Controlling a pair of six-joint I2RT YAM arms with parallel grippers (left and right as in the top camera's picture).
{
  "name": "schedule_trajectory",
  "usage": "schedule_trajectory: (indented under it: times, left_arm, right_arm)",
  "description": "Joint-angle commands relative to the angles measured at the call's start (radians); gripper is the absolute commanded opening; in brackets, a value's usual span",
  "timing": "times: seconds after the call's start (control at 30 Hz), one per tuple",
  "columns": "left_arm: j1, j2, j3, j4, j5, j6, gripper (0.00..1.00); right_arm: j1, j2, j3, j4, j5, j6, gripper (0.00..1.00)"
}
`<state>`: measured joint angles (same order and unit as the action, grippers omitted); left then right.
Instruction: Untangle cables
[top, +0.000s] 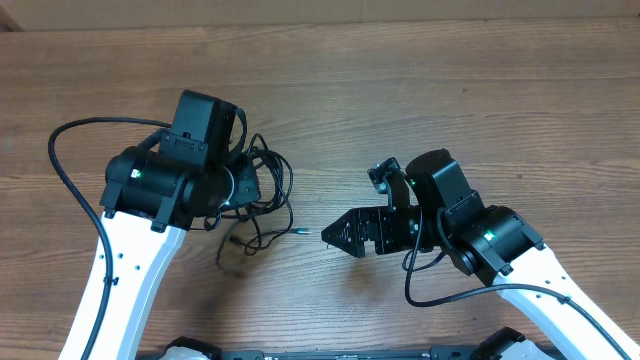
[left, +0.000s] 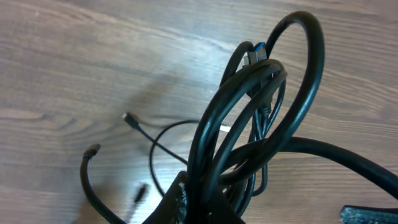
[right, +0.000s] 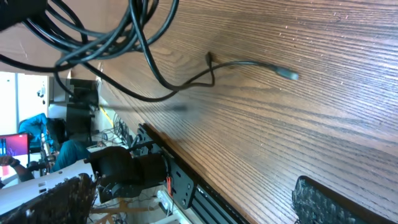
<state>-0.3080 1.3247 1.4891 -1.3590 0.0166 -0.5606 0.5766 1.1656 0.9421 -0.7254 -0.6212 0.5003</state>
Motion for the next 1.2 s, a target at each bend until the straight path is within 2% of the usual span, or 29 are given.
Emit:
schedule_trajectory:
  times: [0.0,0.43,0.63,0.7,0.8,1.0,1.1,1.17]
  left_arm:
    - [-0.007,-0.012,-0.025,-0.01,-0.023,-0.05,0.05]
    - [-0.085,-0.012,-0.171,0.007,-0.021,-0.105,0.04]
    - [-0.135,-0.012,-0.263,0.075,-0.018,-0.255,0.05]
    - [-0.154,-0.012,-0.31,0.118,-0.01,-0.302,0.04]
    - [-0.188,-0.01,-0.406,0.238,0.032,-0.311,0.04]
    - [-0.238,0.008,-0.643,0.563,0.257,-0.335,0.04]
    - [-0.243,0.03,-0.727,0.649,0.316,-0.361,0.04]
    - [-0.241,0.046,-0.755,0.655,0.304,-0.359,0.04]
  right_arm:
    - [0.001,-0.019,0.007,0.005,0.003,-0.003,1.0]
    - [0.001,-0.019,0.007,0.005,0.003,-0.003,1.0]
    - [0.001,-0.019,0.007,0.005,0.003,-0.003,1.0]
    - [0.001,-0.019,0.007,0.005,0.003,-0.003,1.0]
    - [0.001,-0.019,0.007,0.005,0.003,-0.003,1.0]
    - [0.001,-0.019,0.007,0.005,0.003,-0.003,1.0]
    - [0.001,-0.019,0.007,0.005,0.003,-0.003,1.0]
    - [0.001,-0.019,0.007,0.005,0.003,-0.003,1.0]
